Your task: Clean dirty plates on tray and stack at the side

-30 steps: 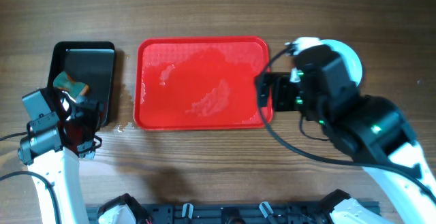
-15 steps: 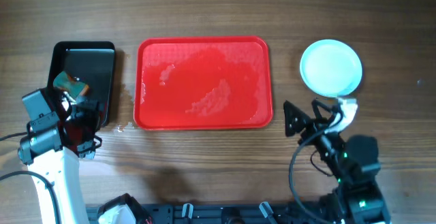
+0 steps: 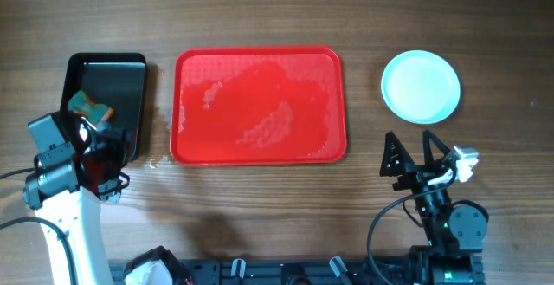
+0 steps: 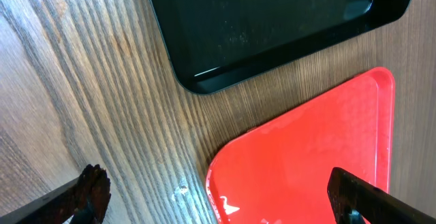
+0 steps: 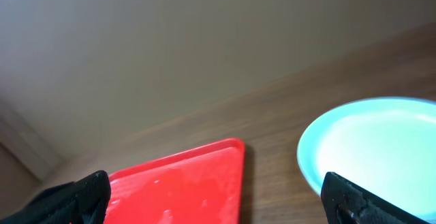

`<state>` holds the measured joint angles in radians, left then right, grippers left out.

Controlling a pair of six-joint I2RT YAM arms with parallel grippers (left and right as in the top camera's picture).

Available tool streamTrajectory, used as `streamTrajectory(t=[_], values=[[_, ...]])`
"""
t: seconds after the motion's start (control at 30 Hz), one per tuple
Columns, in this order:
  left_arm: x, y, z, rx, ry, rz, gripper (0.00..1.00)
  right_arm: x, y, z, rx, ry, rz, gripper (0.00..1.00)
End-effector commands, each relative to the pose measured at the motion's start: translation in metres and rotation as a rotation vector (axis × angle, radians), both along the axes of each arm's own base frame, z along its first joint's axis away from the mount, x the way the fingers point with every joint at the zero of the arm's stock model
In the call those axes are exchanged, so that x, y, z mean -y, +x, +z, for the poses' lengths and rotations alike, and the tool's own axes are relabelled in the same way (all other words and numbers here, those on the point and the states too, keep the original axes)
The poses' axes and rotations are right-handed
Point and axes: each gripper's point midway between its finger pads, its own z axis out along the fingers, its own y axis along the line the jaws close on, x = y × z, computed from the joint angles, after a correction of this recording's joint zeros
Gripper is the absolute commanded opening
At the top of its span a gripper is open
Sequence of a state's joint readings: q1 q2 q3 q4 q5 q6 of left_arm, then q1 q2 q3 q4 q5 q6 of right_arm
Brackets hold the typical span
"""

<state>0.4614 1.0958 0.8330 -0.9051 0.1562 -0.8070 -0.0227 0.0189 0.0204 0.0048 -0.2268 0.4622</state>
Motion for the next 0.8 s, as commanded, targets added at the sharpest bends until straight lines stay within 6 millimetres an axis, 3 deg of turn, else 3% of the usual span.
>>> streamTrajectory(t=[0.0, 0.1, 0.2, 0.47, 0.63, 0.77], values=[[0.001, 0.001, 0.000, 0.006, -0.014, 0.012, 1.00, 0.006, 0.001, -0.001, 0.044, -0.168, -0.031, 1.00], [0.001, 0.001, 0.000, 0.006, -0.014, 0.012, 1.00, 0.017, 0.002, -0.002, 0.069, -0.352, -0.081, 1.00], [0.001, 0.001, 0.000, 0.006, -0.014, 0.012, 1.00, 0.030, 0.002, -0.001, 0.064, -0.379, -0.134, 1.00], [0.001, 0.001, 0.000, 0.006, -0.014, 0.012, 1.00, 0.031, 0.003, -0.002, 0.079, -0.534, -0.142, 1.00], [0.001, 0.001, 0.000, 0.006, -0.014, 0.012, 1.00, 0.029, 0.002, -0.001, 0.062, -0.367, -0.129, 1.00], [0.001, 0.001, 0.000, 0.006, -0.014, 0.012, 1.00, 0.029, 0.002, -0.002, 0.059, -0.348, -0.130, 1.00]])
